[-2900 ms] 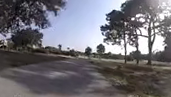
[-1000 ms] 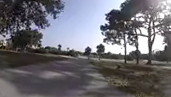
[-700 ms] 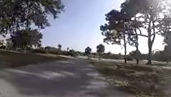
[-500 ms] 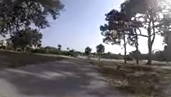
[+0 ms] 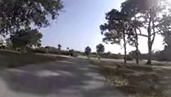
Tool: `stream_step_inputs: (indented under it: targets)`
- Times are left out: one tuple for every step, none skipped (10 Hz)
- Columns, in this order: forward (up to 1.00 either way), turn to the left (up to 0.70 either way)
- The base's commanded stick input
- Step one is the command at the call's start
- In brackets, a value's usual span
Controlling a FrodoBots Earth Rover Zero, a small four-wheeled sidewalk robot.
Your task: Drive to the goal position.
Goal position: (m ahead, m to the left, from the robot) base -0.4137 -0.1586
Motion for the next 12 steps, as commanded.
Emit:
stream_step_inputs:
  targets:
    - [0.11,0.0]
    - [0.11,-0.01]
    - [0.11,-0.01]
    - [0.11,-0.01]
    - [0.11,-0.01]
    - [0.11,-0.01]
    - [0.1,-0.01]
    - [0.11,-0.01]
    - [0.11,-0.01]
    - [0.1,-0.01]
    - [0.1,-0.01]
    - [0.1,-0.01]
